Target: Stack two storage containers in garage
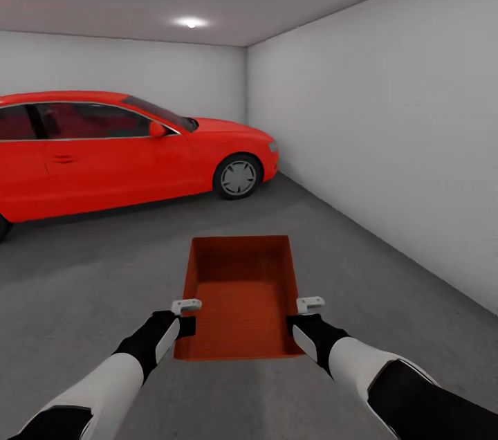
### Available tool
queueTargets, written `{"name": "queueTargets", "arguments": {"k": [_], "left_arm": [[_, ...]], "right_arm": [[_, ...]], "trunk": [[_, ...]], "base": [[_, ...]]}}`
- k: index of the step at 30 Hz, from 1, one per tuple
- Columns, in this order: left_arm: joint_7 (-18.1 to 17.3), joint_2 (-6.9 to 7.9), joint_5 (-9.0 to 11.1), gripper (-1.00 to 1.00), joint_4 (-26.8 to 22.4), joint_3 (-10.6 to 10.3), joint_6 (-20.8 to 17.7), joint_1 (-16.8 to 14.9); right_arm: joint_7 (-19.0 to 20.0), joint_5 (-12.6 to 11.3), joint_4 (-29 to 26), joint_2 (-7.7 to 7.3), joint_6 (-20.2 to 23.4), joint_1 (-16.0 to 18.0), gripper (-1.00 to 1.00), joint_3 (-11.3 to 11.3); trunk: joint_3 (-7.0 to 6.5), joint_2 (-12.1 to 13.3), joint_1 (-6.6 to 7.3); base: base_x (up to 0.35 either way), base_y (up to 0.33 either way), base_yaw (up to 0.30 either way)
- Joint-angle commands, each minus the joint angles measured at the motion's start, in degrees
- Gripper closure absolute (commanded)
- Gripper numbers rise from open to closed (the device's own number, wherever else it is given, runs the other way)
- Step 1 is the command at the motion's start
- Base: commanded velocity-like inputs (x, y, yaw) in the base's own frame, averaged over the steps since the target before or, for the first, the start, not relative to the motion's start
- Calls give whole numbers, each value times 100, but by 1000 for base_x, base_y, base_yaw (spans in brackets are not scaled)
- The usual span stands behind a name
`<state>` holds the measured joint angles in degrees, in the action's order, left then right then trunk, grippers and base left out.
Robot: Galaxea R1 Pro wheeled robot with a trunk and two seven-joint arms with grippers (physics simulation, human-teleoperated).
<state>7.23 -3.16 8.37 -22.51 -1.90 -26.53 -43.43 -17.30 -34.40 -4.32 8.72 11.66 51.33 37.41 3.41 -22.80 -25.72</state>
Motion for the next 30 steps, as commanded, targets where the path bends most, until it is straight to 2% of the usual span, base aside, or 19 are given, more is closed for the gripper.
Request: {"name": "queueTargets", "arguments": {"k": [1, 30], "left_arm": [[77, -53, -134, 100, 1, 14, -52, 1], [77, -59, -134, 100, 1, 14, -51, 1]], "right_arm": [[-292, 118, -219, 24, 47, 8, 100, -23], [-292, 118, -219, 24, 47, 8, 100, -23]], "trunk": [[13, -13, -7], [13, -13, -7]], "base": [[323, 0, -245], [323, 0, -245]]}}
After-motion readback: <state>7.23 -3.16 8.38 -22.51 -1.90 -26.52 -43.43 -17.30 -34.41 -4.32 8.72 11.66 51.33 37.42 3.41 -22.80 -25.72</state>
